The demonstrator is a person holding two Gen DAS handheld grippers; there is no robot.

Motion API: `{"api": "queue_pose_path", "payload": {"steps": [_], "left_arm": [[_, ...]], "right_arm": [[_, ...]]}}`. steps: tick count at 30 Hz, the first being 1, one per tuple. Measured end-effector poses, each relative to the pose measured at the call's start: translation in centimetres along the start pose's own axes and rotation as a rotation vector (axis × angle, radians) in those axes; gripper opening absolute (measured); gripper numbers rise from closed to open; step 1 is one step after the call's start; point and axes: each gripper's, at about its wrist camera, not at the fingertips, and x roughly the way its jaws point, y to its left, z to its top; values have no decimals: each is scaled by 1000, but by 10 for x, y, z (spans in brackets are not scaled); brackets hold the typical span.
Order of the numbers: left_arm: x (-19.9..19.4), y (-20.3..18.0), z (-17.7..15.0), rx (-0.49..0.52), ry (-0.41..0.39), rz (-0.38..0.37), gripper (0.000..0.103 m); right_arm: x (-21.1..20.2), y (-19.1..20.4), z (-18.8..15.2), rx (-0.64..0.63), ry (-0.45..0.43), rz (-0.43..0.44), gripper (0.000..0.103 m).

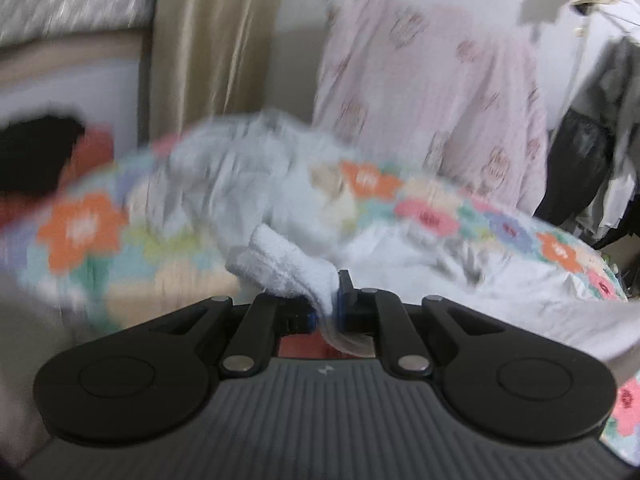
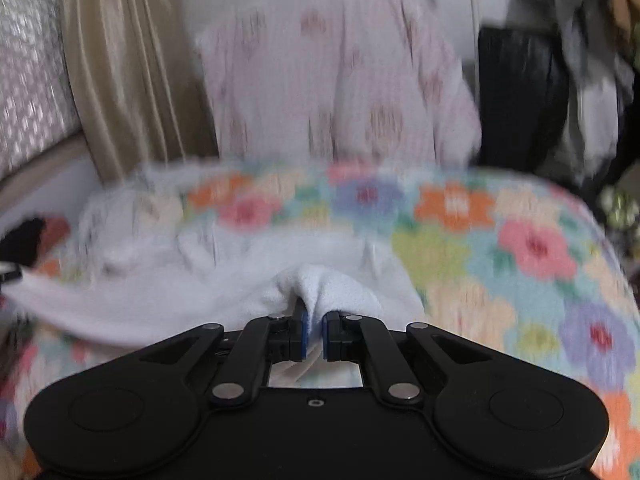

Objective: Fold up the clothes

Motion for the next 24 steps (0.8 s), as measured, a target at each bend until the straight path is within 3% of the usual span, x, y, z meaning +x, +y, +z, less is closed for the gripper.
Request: {"api": "queue_pose_path", "payload": {"steps": [3, 4, 5, 10, 12, 16, 21, 24], "left_arm": [[28, 9, -34, -27, 197, 63, 9], [28, 10, -42, -27, 215, 67, 9], [26, 10, -49, -25, 225, 69, 9], [-16, 5, -51, -6, 80, 116, 9], [-12, 10, -59, -34, 129, 128, 9], [14, 16, -84, -54, 323, 133, 8], [16, 11, -86, -29, 360, 159, 12], [13, 14, -84, -37, 367, 174, 22]], "right_arm": [[20, 1, -36, -2, 157, -37, 7], [23, -1, -47, 12, 186, -38, 7], [23, -2, -53, 25, 201, -34, 7], [13, -12, -61, 78, 196, 16, 7], [12, -17, -67, 103, 208, 34, 7], [45, -11, -106, 85, 333, -12, 7], [64, -16, -124, 109, 349, -17, 7], [61, -20, -122, 130, 355, -8, 15]]}}
